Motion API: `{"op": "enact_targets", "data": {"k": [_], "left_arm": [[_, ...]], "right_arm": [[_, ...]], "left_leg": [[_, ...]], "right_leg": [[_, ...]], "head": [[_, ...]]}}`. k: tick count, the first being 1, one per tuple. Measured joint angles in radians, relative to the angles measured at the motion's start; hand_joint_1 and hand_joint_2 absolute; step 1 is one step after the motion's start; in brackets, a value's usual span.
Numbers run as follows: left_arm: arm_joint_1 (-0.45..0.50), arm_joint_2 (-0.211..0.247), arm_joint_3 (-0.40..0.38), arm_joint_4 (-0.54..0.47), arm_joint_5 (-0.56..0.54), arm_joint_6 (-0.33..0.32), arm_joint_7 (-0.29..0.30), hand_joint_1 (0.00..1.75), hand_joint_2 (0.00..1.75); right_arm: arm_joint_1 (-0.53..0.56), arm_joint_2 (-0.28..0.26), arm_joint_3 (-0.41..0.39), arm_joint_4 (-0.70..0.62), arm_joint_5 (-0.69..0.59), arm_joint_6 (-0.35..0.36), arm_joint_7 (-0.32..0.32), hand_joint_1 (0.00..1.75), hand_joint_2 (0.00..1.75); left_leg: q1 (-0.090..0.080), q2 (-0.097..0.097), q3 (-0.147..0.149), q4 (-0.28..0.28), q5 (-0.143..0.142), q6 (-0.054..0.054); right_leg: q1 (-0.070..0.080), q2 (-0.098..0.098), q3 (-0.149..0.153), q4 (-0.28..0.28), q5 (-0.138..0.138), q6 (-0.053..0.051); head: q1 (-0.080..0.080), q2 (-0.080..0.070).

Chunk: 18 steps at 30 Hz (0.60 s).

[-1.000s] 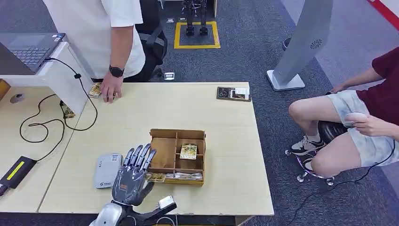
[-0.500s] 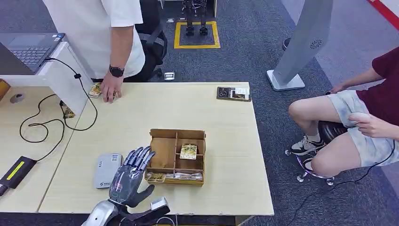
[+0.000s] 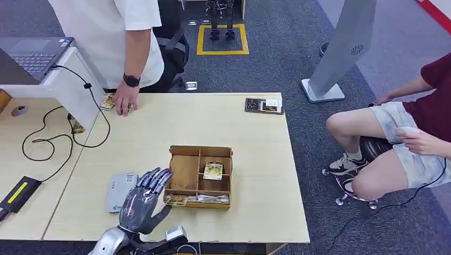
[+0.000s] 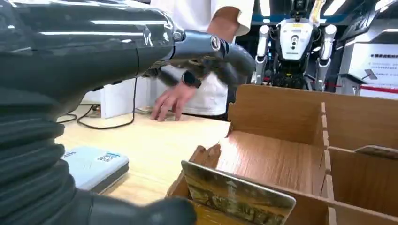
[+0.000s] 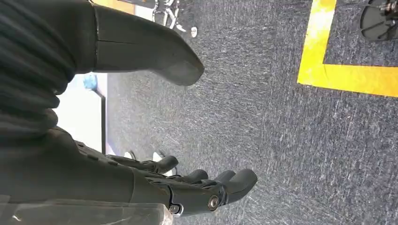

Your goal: Pass the card to the sensor for recognition and then transmit it.

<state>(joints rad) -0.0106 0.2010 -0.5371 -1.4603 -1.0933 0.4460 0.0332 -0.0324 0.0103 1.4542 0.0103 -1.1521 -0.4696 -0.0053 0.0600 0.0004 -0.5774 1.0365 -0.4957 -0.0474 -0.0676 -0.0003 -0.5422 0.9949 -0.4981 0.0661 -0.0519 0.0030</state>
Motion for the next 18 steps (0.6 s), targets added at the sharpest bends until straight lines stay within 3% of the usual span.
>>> {"op": "enact_targets", "data": {"k": [8,18], "left_arm": [[0.007,0.022,0.000,0.000,0.005,0.019,-0.040,1.75,1.75],[0.007,0.056,-0.010,0.003,0.021,-0.042,-0.057,1.75,1.75]], "right_arm": [[0.000,-0.006,0.000,0.000,0.011,0.002,-0.006,0.00,1.75],[0.000,-0.013,0.000,0.000,0.014,0.000,-0.012,0.00,1.75]], "left_leg": [[0.000,0.000,0.000,0.000,0.000,0.000],[0.000,0.000,0.000,0.000,0.000,0.000]], "right_leg": [[0.000,0.000,0.000,0.000,0.000,0.000],[0.000,0.000,0.000,0.000,0.000,0.000]], "head": [[0.000,0.000],[0.000,0.000]]}}
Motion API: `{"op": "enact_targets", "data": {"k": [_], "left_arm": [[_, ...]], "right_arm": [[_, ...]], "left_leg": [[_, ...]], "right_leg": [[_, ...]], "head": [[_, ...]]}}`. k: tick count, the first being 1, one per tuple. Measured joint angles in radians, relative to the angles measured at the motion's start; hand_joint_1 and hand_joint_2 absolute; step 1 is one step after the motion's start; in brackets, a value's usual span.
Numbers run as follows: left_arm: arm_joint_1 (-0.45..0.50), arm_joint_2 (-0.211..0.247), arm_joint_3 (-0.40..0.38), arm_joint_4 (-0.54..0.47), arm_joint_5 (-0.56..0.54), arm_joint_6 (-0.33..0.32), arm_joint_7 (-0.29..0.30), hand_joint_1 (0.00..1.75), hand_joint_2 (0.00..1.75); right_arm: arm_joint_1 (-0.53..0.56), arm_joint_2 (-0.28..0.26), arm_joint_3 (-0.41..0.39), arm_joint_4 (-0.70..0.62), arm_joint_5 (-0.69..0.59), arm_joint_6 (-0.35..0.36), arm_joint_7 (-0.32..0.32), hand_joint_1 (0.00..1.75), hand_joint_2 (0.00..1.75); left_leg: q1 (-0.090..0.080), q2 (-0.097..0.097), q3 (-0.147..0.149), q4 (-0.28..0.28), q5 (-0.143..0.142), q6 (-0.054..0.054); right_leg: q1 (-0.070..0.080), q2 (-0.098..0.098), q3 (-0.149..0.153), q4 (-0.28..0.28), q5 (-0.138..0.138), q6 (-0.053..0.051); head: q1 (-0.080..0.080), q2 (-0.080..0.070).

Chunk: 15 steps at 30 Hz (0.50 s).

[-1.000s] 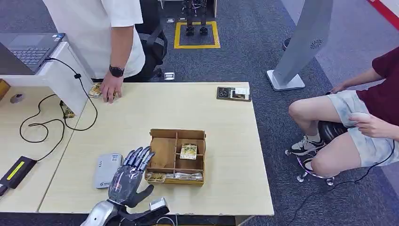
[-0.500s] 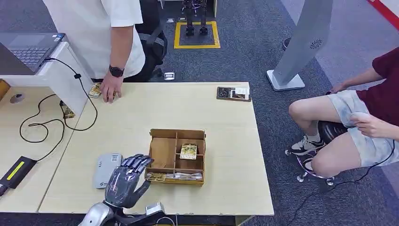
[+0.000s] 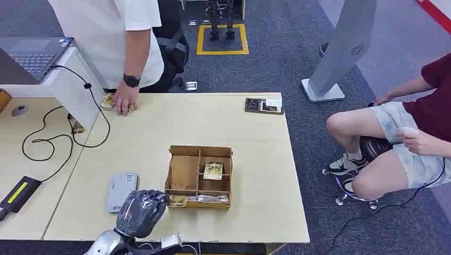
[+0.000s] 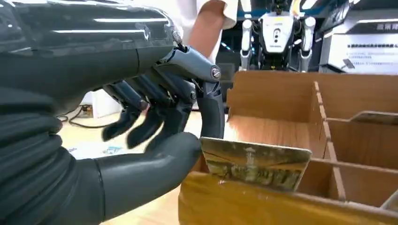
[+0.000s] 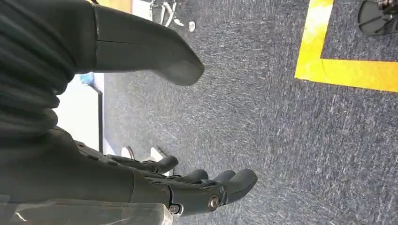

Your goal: Pass the card to the sensor for recognition and then transmit it.

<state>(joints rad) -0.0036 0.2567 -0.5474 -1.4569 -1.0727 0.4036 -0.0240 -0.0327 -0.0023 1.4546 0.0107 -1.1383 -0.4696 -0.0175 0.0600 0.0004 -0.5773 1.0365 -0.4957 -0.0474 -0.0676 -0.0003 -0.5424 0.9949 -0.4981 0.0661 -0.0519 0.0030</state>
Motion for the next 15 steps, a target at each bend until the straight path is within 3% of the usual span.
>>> {"op": "enact_targets", "data": {"k": [3,4,5,6,15], "left_arm": [[0.000,0.008,-0.005,0.000,0.003,-0.008,0.000,1.75,1.75],[-0.001,0.011,-0.007,0.000,0.005,-0.012,0.000,1.64,1.75],[-0.001,0.012,-0.009,0.000,0.008,-0.018,0.000,0.38,1.75],[-0.001,0.016,-0.010,0.000,0.010,-0.019,0.000,0.00,1.75],[0.008,0.015,-0.011,0.000,-0.009,0.033,0.021,0.00,1.75]], "right_arm": [[0.000,-0.001,0.000,0.000,0.000,0.000,-0.001,0.00,1.75],[0.000,-0.001,0.000,0.000,0.000,0.000,-0.002,0.00,1.75],[0.000,-0.002,0.000,0.000,0.000,-0.001,-0.002,0.00,1.75],[0.000,-0.002,0.000,0.000,0.000,-0.001,-0.002,0.00,1.75],[0.000,-0.002,-0.001,0.000,0.000,-0.003,-0.003,0.00,1.75]], "left_leg": [[0.000,0.000,0.000,0.000,0.000,0.000],[0.000,0.000,0.000,0.000,0.000,0.000],[0.000,0.000,0.000,0.000,0.000,0.000],[0.000,0.000,0.000,0.000,0.000,0.000],[0.000,0.000,0.000,0.000,0.000,0.000]], "right_leg": [[0.000,0.000,0.000,0.000,0.000,0.000],[0.000,0.000,0.000,0.000,0.000,0.000],[0.000,0.000,0.000,0.000,0.000,0.000],[0.000,0.000,0.000,0.000,0.000,0.000],[0.000,0.000,0.000,0.000,0.000,0.000]], "head": [[0.000,0.000],[0.000,0.000],[0.000,0.000],[0.000,0.000],[0.000,0.000]]}}
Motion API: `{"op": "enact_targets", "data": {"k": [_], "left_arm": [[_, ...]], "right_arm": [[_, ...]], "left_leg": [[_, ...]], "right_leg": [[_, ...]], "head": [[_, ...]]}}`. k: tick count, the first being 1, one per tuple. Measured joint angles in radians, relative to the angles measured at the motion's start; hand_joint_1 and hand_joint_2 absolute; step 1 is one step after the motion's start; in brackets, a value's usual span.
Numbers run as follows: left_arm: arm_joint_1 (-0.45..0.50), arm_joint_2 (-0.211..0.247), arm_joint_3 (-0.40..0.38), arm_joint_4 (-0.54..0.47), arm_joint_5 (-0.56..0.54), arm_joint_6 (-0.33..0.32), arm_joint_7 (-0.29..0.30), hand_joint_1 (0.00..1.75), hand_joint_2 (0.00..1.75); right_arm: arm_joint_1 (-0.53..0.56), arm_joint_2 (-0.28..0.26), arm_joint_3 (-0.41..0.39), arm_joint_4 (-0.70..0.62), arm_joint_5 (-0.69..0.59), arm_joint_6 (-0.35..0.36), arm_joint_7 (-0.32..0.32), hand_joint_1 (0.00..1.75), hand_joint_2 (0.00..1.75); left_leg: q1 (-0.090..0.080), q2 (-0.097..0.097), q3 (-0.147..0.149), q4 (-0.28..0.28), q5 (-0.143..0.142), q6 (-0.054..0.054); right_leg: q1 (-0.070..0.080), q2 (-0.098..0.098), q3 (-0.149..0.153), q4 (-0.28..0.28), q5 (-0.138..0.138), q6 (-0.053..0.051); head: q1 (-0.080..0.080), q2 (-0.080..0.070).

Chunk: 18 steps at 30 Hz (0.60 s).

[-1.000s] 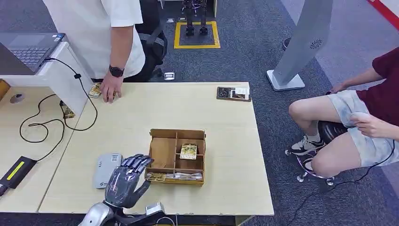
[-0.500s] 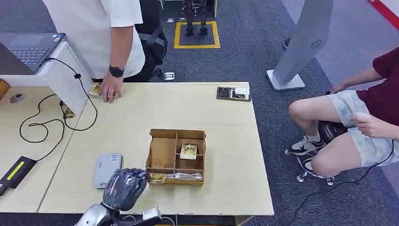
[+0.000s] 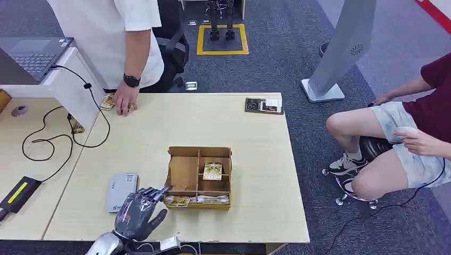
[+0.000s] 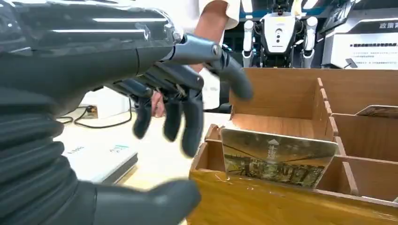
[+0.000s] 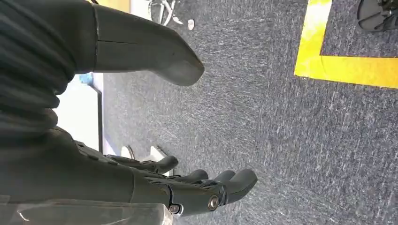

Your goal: Pass the card to the sensor for recognition and then transmit it.

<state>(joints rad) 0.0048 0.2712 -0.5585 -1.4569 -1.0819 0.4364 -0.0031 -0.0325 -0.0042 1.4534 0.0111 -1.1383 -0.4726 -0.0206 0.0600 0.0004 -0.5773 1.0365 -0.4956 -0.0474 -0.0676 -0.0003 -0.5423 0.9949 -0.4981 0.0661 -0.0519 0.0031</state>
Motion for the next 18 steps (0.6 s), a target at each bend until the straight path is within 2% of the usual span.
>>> {"op": "enact_targets", "data": {"k": [6,13,18], "left_arm": [[0.005,-0.001,0.000,0.000,-0.002,0.007,0.000,0.00,1.75],[0.011,-0.015,0.000,0.000,-0.030,0.084,0.010,0.00,1.75],[0.013,-0.024,0.000,0.000,-0.034,0.095,0.013,0.00,1.75]], "right_arm": [[0.000,0.000,0.000,0.000,0.000,0.000,-0.002,0.00,1.75],[0.001,0.000,-0.003,0.000,-0.003,0.000,-0.005,0.00,1.75],[0.001,0.000,-0.004,0.000,-0.003,0.000,-0.005,0.00,1.75]], "left_leg": [[0.000,0.000,0.000,0.000,0.000,0.000],[0.000,0.000,0.000,0.000,0.000,0.000],[0.000,0.000,0.000,0.000,0.000,0.000]], "right_leg": [[0.000,0.000,0.000,0.000,0.000,0.000],[0.000,0.000,0.000,0.000,0.000,0.000],[0.000,0.000,0.000,0.000,0.000,0.000]], "head": [[0.000,0.000],[0.000,0.000],[0.000,0.000]]}}
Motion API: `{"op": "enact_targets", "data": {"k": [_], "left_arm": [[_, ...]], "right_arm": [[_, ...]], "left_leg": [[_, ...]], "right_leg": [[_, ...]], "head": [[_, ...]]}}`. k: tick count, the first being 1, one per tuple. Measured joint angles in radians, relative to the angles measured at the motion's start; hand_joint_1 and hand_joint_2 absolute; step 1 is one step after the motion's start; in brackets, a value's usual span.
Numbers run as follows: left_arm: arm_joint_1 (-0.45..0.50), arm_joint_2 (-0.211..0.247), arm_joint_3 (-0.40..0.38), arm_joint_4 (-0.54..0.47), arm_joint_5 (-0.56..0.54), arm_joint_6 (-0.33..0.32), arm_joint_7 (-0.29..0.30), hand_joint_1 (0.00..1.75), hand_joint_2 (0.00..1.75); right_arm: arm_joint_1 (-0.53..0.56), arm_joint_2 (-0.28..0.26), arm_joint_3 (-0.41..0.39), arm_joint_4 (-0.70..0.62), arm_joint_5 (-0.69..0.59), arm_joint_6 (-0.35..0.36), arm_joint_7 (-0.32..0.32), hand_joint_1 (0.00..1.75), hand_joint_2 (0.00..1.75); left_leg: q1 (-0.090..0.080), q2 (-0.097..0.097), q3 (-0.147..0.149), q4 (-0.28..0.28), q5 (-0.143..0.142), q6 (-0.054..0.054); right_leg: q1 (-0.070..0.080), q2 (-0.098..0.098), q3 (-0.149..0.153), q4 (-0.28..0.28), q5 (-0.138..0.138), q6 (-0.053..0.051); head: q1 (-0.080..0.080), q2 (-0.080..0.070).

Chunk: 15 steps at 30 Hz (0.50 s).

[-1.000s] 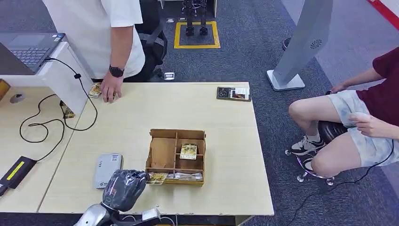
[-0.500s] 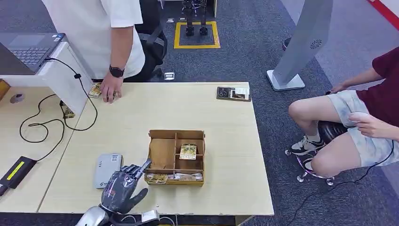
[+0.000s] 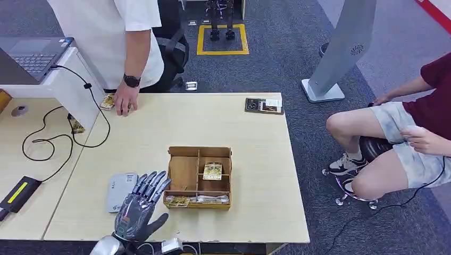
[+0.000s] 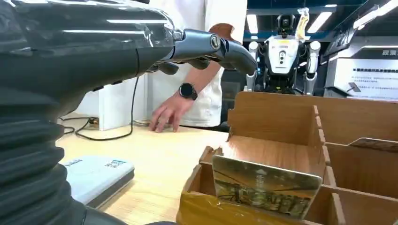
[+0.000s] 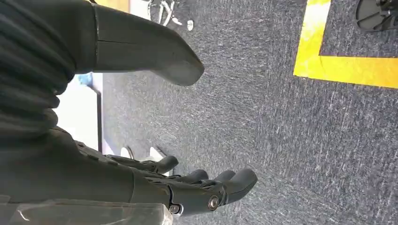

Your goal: Pass the card to the sensor for recognition and then transmit it.

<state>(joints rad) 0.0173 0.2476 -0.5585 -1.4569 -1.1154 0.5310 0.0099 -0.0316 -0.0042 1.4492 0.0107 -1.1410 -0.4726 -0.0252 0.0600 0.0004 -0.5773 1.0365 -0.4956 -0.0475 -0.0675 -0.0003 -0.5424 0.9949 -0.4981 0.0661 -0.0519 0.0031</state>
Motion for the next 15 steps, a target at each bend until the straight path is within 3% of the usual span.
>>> {"op": "enact_targets", "data": {"k": [8,15], "left_arm": [[0.000,0.002,0.000,0.000,0.018,-0.017,-0.019,0.00,1.75],[0.004,0.042,-0.001,-0.014,0.034,-0.119,-0.035,0.00,1.75]], "right_arm": [[0.001,0.000,-0.003,0.000,0.000,0.000,-0.003,0.00,1.75],[0.002,0.000,-0.006,0.000,0.000,0.000,-0.006,0.00,1.75]], "left_leg": [[0.000,0.000,0.000,0.000,0.000,0.000],[0.000,0.000,0.000,0.000,0.000,0.000]], "right_leg": [[0.000,0.000,0.000,0.000,0.000,0.000],[0.000,0.000,0.000,0.000,0.000,0.000]], "head": [[0.000,0.000],[0.000,0.000]]}}
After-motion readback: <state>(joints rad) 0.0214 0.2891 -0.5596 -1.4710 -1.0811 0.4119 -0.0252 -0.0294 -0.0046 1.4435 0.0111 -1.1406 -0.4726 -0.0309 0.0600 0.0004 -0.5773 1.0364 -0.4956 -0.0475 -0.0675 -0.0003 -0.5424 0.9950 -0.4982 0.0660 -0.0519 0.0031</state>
